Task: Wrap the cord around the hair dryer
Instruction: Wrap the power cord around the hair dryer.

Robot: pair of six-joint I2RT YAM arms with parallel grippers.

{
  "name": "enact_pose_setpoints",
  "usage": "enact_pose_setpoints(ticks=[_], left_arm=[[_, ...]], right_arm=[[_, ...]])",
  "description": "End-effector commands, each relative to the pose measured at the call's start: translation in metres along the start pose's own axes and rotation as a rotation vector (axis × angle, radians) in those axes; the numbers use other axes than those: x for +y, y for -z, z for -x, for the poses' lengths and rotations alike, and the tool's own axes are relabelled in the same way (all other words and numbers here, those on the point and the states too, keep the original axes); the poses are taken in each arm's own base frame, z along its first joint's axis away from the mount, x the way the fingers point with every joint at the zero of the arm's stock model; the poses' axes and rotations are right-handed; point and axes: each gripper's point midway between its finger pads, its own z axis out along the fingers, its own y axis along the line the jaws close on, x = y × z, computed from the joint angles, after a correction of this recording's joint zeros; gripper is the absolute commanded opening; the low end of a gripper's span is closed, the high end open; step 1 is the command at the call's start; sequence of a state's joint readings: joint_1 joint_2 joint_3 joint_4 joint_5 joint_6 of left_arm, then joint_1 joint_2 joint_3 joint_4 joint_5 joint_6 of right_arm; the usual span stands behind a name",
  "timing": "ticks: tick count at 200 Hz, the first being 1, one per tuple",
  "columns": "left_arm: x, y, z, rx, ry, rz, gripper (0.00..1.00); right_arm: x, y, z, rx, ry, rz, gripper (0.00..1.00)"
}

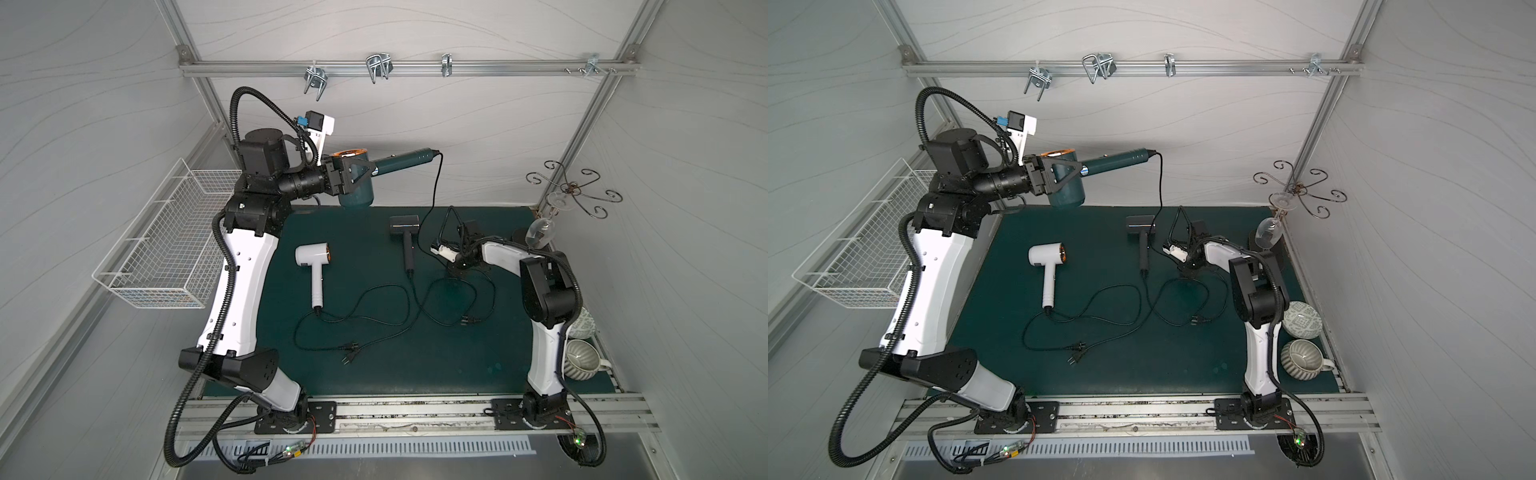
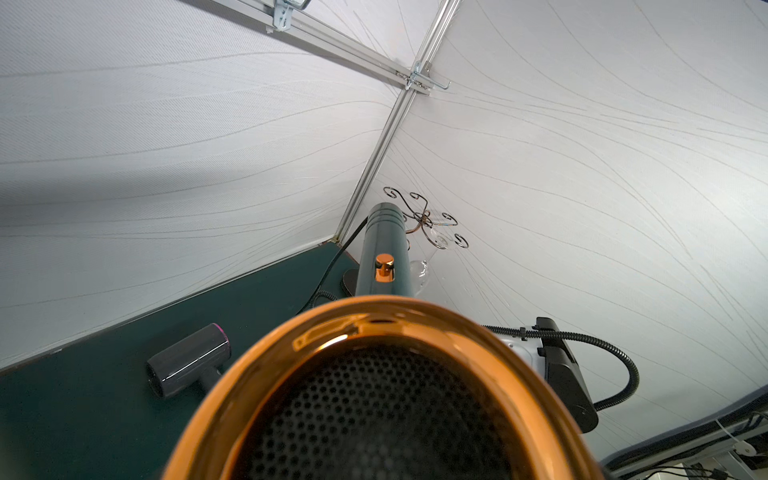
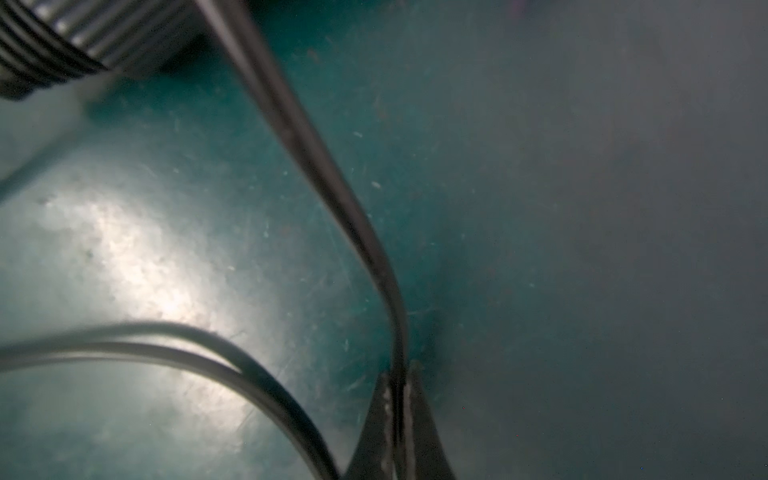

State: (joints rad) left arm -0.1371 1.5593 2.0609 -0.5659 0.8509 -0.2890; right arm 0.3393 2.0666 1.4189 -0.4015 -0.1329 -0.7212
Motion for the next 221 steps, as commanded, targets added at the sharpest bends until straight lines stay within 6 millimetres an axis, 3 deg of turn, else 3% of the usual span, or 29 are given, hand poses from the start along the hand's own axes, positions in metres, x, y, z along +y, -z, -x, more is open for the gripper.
enact_pose_setpoints(ticks=[1, 57, 118, 121, 168, 221], left_arm=[[-0.023, 0.015, 0.024, -0.083, -0.098, -0.044, 0.0], [0.013, 0.015, 0.016, -0.082, -0.042, 0.005, 0.0], [0.052, 0.001, -0.016, -0.027, 0.01, 0.048, 0.0], [0.06, -0.002, -0.025, -0.01, 0.032, 0.057, 0.0], [0.095, -0.015, -0.072, 0.045, 0.127, 0.083, 0.0], [0.1, -0.026, -0.123, 0.115, 0.214, 0.032, 0.0]], right_arm=[[0.007, 0.011, -0.001, 0.012, 0.004, 0.0, 0.0], [0.041, 0.065, 0.024, -0.07, 0.041, -0.009, 0.0], [0.085, 0.136, 0.059, -0.147, 0.092, 0.005, 0.0], [0.087, 0.14, 0.062, -0.154, 0.101, 0.002, 0.0], [0.107, 0.205, 0.09, -0.233, 0.208, -0.056, 0.0], [0.098, 0.269, 0.126, -0.316, 0.2, -0.164, 0.0]])
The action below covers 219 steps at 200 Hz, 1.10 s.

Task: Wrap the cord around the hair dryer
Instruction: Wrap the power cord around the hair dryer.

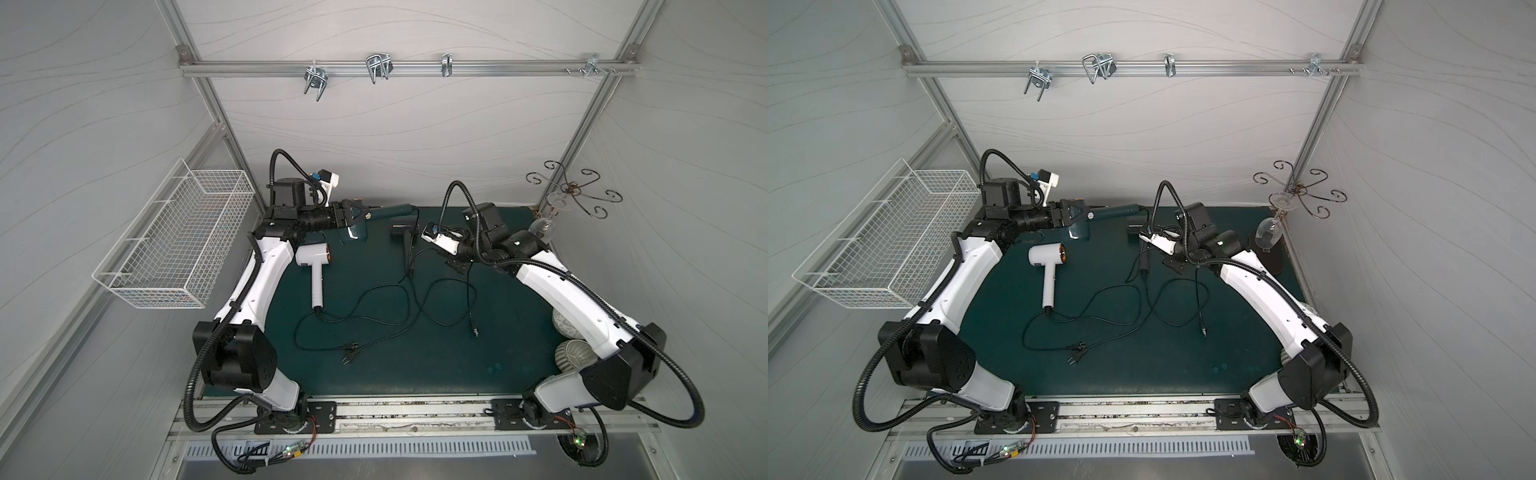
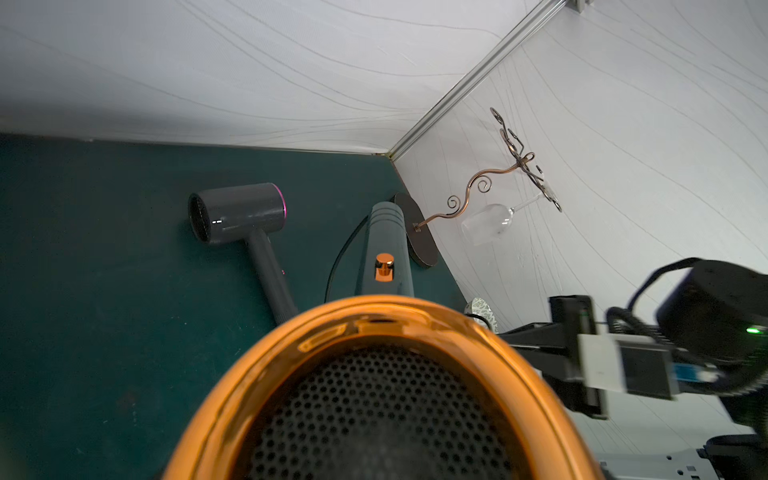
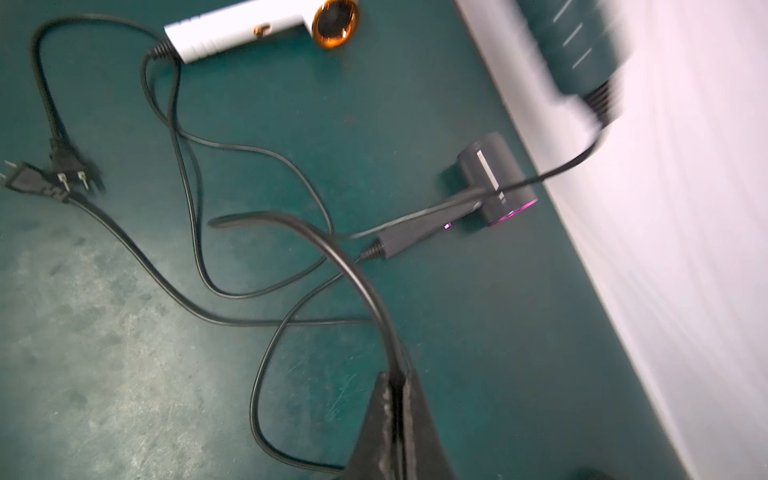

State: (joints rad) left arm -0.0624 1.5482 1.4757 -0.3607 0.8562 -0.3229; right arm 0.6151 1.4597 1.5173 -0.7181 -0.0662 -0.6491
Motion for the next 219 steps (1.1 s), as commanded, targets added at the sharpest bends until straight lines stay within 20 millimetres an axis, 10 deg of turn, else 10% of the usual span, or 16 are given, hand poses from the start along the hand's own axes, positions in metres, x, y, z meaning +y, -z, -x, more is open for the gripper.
enact_pose_setpoints(ticks=[1, 127, 219], left_arm=[[-0.038, 0.007, 0.012, -0.061, -0.119, -0.108, 0.0], [-0.087, -0.013, -0.104, 0.186, -0.12, -0.424, 0.0], [-0.134, -0.023, -0.113, 0.224, -0.196, -0.697, 0.0]], right_arm=[[-0.007, 0.024, 0.011, 0.01, -0.015, -0.03, 0.0], [-0.097, 0.046, 0.044, -0.034, 0.021, -0.282, 0.0], [-0.135, 0.025, 0.034, -0.125, -0.136, -0.162, 0.0]])
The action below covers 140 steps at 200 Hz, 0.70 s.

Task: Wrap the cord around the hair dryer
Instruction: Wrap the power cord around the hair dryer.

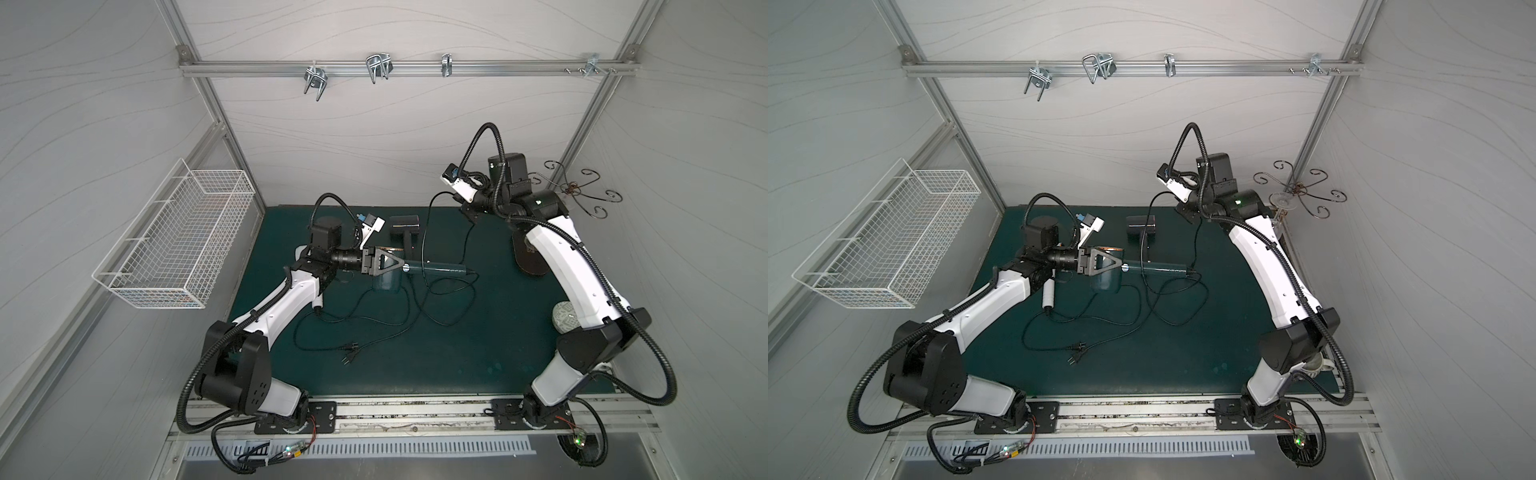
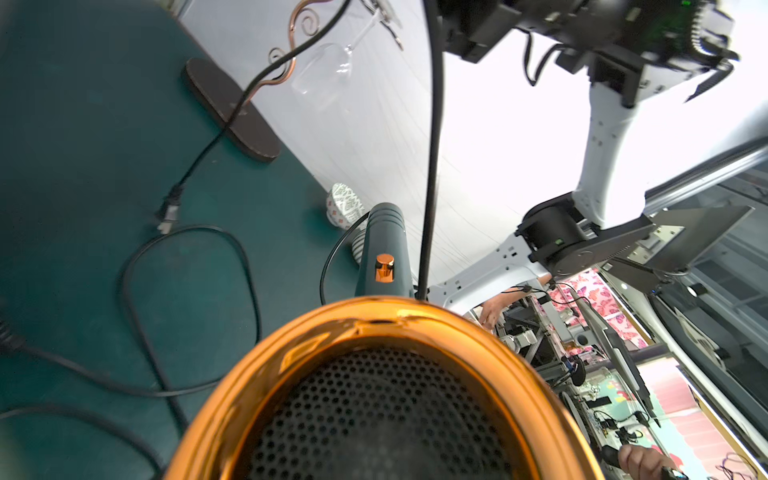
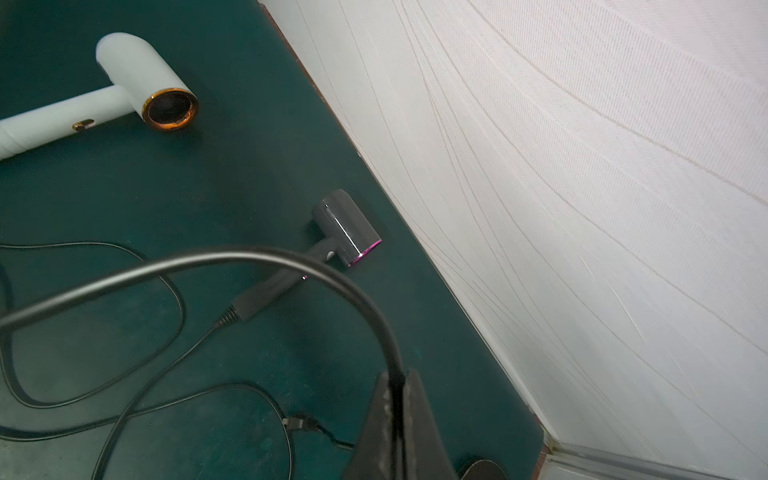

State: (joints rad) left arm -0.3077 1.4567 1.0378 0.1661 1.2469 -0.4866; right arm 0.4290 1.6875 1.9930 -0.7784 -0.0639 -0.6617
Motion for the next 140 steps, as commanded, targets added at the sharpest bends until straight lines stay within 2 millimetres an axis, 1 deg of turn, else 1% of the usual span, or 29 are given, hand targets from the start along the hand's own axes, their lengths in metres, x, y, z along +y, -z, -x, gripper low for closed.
enact_pose_setpoints(ticks=[1, 22, 39, 61, 87, 103, 117, 140], left_arm=[[-0.041, -0.006, 0.024, -0.001, -0.168, -0.128, 0.0], [-0.056, -0.009, 0.036, -0.013, -0.233, -0.158, 0.0], [-0.063, -0.008, 0.046, -0.024, -0.263, -0.166, 0.0], [-0.072, -0.008, 0.061, -0.046, -0.299, -0.177, 0.0], [-0.078, -0.009, 0.078, -0.072, -0.322, -0.197, 0.0], [-0.077, -0.009, 0.087, -0.092, -0.32, -0.201, 0.0], [-0.074, -0.007, 0.097, -0.123, -0.309, -0.202, 0.0], [-0.069, 0.001, 0.117, -0.193, -0.283, -0.218, 0.0]], right_arm=[[-0.001, -0.009, -0.003, -0.044, -0.08, 0.083, 0.0], [-0.009, -0.015, -0.014, -0.08, -0.204, 0.152, 0.0], [-0.014, -0.019, -0.026, -0.103, -0.311, 0.212, 0.0], [-0.013, -0.023, -0.042, -0.12, -0.425, 0.29, 0.0], [-0.003, -0.029, -0.062, -0.101, -0.517, 0.35, 0.0], [0.003, -0.031, -0.073, -0.084, -0.562, 0.371, 0.0], [0.011, -0.031, -0.079, -0.077, -0.588, 0.39, 0.0], [0.023, -0.031, -0.086, -0.067, -0.625, 0.419, 0.0]])
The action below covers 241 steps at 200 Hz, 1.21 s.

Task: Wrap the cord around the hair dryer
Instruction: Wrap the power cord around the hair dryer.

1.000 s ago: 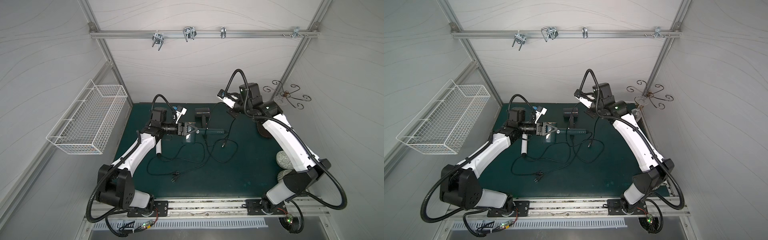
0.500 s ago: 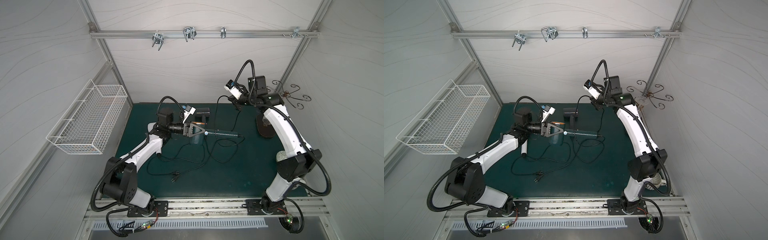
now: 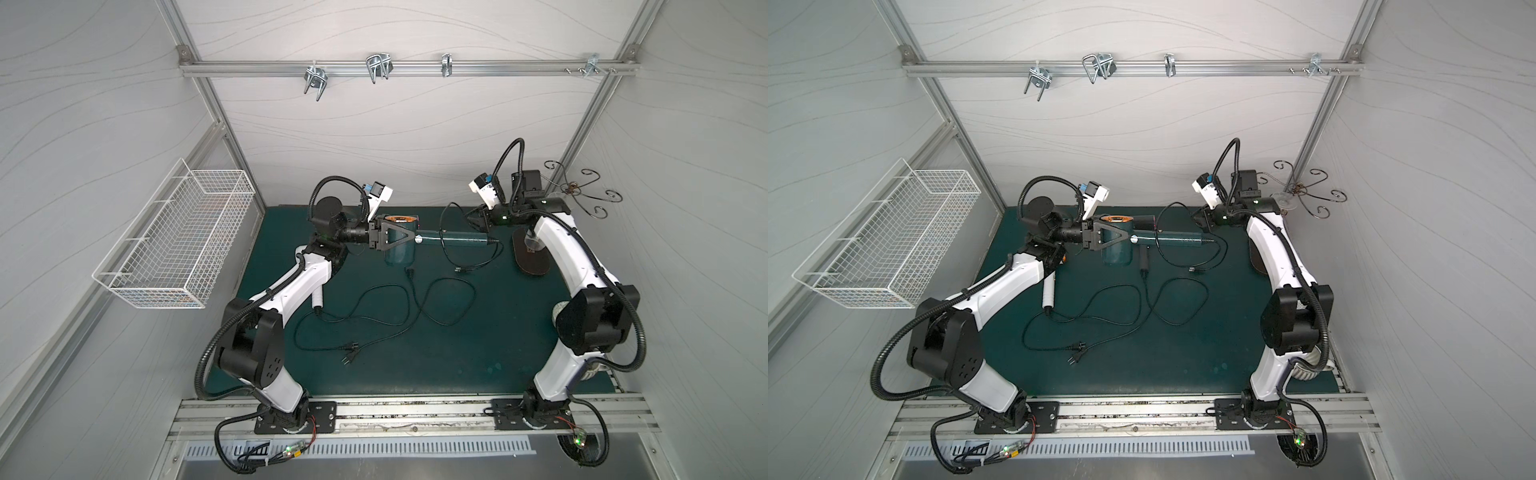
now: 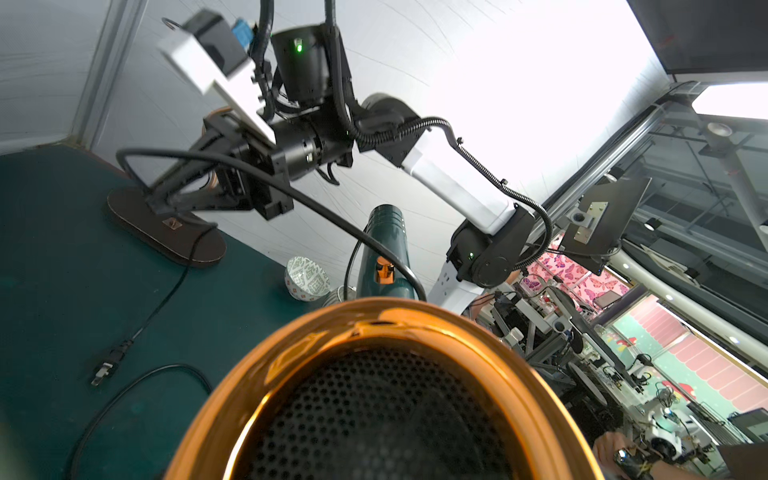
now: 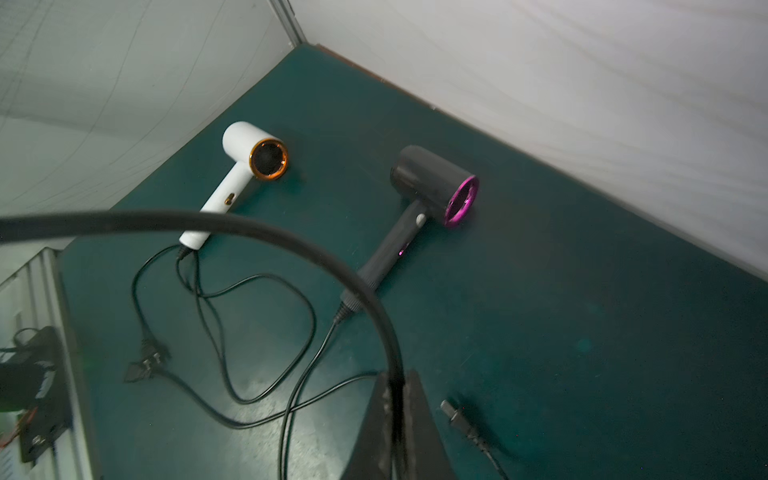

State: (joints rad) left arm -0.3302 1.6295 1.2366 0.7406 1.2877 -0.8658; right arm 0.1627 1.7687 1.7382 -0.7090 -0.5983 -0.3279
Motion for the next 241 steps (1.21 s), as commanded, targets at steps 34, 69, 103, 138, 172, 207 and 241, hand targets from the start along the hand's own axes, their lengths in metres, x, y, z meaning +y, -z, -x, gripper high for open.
enact_pose_setpoints(ticks=[34, 69, 103, 138, 172, 207, 241], left_arm=[[-0.006, 0.025, 0.065, -0.199, -0.054, -0.056, 0.0], [0.005, 0.039, 0.079, -0.235, -0.046, -0.037, 0.0], [0.013, 0.05, 0.092, -0.259, -0.046, -0.012, 0.0], [0.024, 0.06, 0.102, -0.294, -0.048, 0.023, 0.0], [0.038, 0.072, 0.107, -0.322, -0.046, 0.073, 0.0], [0.049, 0.083, 0.11, -0.344, -0.044, 0.114, 0.0], [0.058, 0.092, 0.113, -0.36, -0.041, 0.145, 0.0]], right_arm=[[0.028, 0.009, -0.009, -0.051, -0.085, 0.104, 0.0], [0.045, 0.001, -0.032, -0.021, -0.126, 0.14, 0.0], [0.073, -0.016, -0.058, 0.04, -0.125, 0.168, 0.0], [0.107, -0.032, -0.082, 0.085, -0.125, 0.189, 0.0], [0.144, -0.039, -0.103, 0.128, -0.077, 0.192, 0.0], [0.175, -0.042, -0.125, 0.192, -0.017, 0.193, 0.0], [0.204, -0.042, -0.145, 0.263, 0.057, 0.203, 0.0]])
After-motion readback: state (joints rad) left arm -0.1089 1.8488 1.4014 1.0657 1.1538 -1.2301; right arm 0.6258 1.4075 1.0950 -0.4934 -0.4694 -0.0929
